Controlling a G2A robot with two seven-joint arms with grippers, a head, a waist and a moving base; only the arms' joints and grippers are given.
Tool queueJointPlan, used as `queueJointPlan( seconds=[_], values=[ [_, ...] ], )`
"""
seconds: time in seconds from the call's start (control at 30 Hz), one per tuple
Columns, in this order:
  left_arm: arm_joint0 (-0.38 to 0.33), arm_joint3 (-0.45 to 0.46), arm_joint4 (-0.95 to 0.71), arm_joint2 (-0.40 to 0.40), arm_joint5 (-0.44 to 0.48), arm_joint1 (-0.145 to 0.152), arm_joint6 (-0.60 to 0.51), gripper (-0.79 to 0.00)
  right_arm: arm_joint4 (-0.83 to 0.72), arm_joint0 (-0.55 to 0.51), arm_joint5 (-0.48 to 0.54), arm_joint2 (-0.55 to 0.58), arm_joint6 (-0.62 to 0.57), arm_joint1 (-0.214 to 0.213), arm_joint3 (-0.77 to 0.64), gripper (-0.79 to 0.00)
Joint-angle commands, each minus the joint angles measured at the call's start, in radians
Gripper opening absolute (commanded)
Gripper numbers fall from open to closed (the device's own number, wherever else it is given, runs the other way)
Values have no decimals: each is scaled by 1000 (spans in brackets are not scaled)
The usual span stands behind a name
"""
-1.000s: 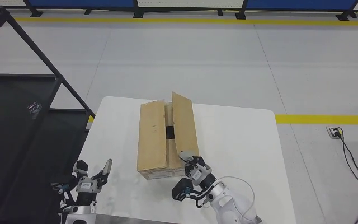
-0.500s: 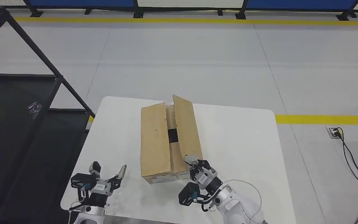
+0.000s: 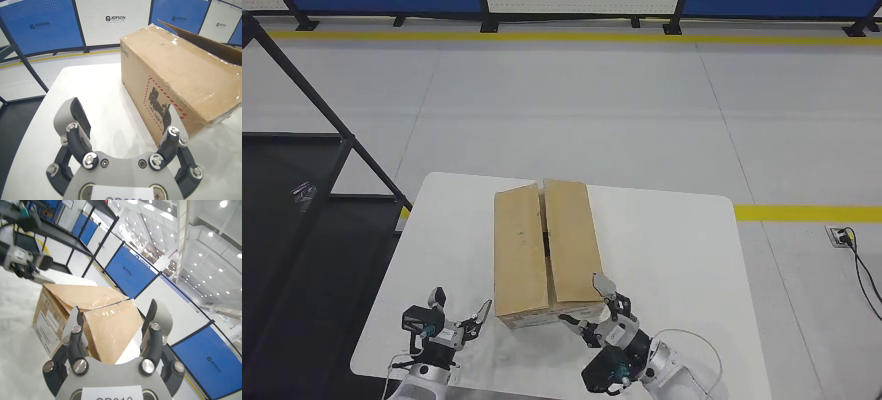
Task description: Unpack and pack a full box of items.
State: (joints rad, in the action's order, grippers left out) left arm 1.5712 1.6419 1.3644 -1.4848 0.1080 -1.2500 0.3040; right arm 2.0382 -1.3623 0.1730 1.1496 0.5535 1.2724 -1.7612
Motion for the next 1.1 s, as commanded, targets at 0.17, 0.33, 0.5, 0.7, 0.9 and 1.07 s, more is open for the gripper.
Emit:
queueJointPlan(
  seconds=[0.17,0.33,0.5,0.7,0.9,1.07],
  values=[
    [-8,2,16,32,19,-3,-3,0,-175,1,136,48,252,-14,49,0],
    [-11,10,38,56,26,-4,-7,0,-206,10,146,58,316,-18,82,0],
    [-21,12,55,84,34,-6,-13,0,-217,13,150,60,340,-21,91,0],
    [-39,13,66,124,55,-10,-25,0,-233,14,147,59,345,-24,97,0],
    [-50,14,79,160,59,-14,-31,0,-244,19,148,62,355,-28,105,0],
    [-47,10,73,148,59,-12,-33,0,-253,25,148,58,362,-29,113,0]
  ],
)
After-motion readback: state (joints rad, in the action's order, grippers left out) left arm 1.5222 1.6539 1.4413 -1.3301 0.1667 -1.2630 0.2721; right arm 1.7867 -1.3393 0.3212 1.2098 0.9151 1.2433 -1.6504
